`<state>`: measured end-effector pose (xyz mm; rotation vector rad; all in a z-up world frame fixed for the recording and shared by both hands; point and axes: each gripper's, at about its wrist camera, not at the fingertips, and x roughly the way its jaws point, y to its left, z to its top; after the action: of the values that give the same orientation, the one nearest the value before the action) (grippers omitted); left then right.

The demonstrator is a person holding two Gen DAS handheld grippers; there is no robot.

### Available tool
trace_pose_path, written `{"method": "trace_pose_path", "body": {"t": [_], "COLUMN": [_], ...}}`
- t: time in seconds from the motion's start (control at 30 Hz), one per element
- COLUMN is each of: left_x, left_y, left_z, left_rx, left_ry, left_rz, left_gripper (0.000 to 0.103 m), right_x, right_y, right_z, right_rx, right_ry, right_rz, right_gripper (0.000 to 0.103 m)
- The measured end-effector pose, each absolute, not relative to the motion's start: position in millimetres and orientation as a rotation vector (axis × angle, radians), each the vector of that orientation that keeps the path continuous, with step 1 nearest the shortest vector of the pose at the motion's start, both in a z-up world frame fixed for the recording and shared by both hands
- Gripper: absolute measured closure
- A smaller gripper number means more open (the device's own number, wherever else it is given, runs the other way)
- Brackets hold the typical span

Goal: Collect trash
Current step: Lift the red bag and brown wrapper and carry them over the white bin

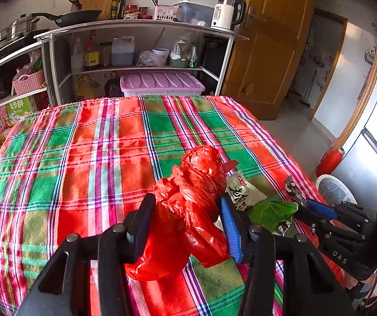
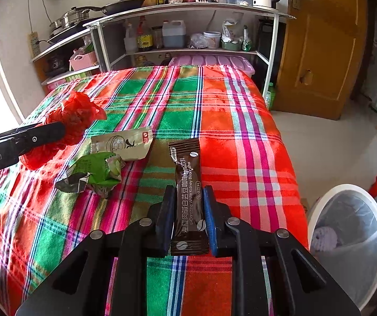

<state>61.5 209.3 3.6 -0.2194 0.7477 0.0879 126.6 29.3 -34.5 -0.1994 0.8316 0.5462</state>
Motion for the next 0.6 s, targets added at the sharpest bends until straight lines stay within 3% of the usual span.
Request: {"method": "trace_pose_path", "body": {"t": [0.6], "left_x": [45.0], "left_y": [145.6], "left_z": [32.6], "left_rx": [-0.179], "left_ry": [0.695], "left_rz": [-0.024], "left_gripper": [0.052], "right_x": [94.2], "right_y": [-34.9], "right_z": [-3.9], "right_rx": [-0.105], "right_ry": [0.767], "right_rz": [0.477], "right_gripper": [0.081]}}
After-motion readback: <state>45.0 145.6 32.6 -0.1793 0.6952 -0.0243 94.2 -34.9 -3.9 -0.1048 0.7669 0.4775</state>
